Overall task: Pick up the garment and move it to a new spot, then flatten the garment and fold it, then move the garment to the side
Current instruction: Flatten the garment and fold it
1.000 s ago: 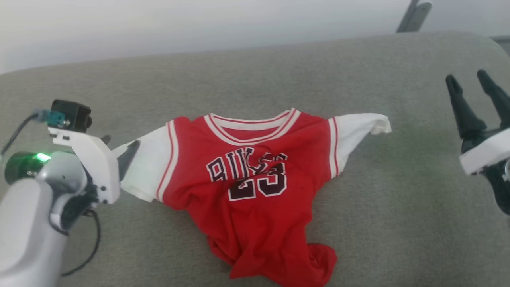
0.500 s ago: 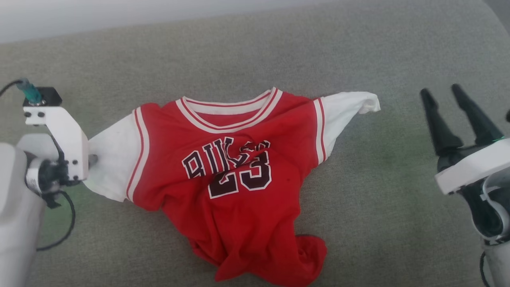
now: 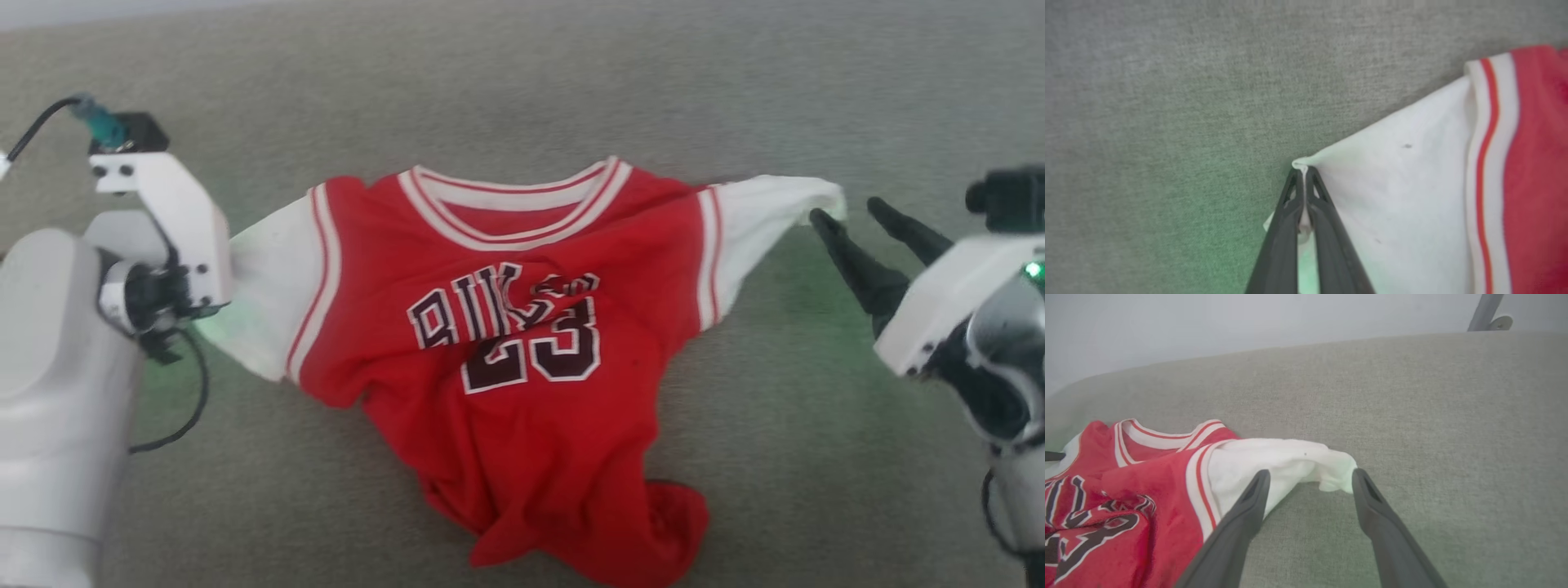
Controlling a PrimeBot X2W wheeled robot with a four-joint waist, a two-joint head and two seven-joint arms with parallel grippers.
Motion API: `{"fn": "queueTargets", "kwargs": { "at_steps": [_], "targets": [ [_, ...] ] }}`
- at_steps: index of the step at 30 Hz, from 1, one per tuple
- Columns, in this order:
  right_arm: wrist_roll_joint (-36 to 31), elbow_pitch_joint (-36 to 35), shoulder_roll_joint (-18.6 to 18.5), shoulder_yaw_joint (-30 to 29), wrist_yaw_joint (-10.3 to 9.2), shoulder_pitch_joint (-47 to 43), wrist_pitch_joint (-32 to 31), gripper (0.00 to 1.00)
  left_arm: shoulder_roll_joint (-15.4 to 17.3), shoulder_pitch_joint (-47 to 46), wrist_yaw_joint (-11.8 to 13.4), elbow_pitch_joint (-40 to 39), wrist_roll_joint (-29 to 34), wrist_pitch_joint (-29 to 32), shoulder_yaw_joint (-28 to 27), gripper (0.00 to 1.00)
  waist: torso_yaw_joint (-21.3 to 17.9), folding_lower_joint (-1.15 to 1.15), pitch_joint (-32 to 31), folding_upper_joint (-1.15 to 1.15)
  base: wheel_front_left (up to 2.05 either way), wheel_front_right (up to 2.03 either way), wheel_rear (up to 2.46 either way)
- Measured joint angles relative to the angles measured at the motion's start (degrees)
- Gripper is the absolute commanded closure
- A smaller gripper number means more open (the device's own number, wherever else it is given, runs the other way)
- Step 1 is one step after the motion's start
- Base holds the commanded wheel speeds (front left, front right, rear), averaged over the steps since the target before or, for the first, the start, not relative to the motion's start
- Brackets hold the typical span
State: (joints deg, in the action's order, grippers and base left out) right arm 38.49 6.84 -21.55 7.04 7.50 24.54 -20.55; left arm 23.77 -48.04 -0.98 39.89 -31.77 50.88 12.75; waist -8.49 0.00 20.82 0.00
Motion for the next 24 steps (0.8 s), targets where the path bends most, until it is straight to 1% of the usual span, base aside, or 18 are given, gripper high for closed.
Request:
{"fn": "queueTargets", "kwargs": {
  "at_steps": [6, 7, 15, 16, 18, 20, 24],
  "targets": [
    [0.45, 6.92, -2.09, 1.18, 0.0, 6.85, -9.34, 0.0, -2.94, -3.09, -1.1, 1.41, 0.08, -2.36, 1.53, 1.0, 3.6, 0.0, 1.4, 0.0, 0.0, 0.0, 0.0],
    [0.24, 8.08, -2.72, 2.15, -0.01, 7.82, -11.29, 0.0, -3.34, -3.65, -1.34, 1.68, 0.09, -2.65, 1.82, 1.0, 4.24, 0.0, 1.67, 0.0, 0.0, 0.0, 0.0],
    [1.89, 18.46, -3.97, 5.33, 0.01, 16.54, -24.16, 0.0, -6.49, -7.47, -2.45, 3.88, 0.1, -5.28, 3.21, 1.0, 8.36, 0.0, 4.11, 0.0, 0.0, 0.0, 0.0],
    [2.23, 19.52, -4.04, 5.65, 0.03, 17.51, -25.87, 0.21, -6.73, -7.77, -2.61, 4.24, 0.09, -5.63, 3.33, 1.0, 8.74, 0.0, 4.3, 0.0, 0.0, 0.0, 0.0],
    [2.77, 20.45, -4.57, 6.98, 0.01, 19.07, -28.58, 1.0, -7.31, -8.23, -2.9, 5.01, 0.05, -6.24, 3.53, 1.0, 9.33, 0.0, 4.51, 0.0, 0.0, 0.0, 0.0],
    [2.91, 20.82, -5.48, 7.97, 0.0, 19.9, -29.47, 1.0, -7.68, -8.63, -2.99, 5.99, -0.11, -6.8, 3.5, 1.0, 9.63, 0.0, 4.44, 0.0, 0.0, 0.0, 0.0],
    [4.83, 21.18, -5.8, 8.98, -0.02, 20.37, -29.54, 1.0, -8.24, -9.29, -2.69, 7.9, -0.53, -7.15, 3.41, 1.0, 9.83, 0.0, 3.41, 0.0, 0.0, 0.0, 0.0]
  ]
}}
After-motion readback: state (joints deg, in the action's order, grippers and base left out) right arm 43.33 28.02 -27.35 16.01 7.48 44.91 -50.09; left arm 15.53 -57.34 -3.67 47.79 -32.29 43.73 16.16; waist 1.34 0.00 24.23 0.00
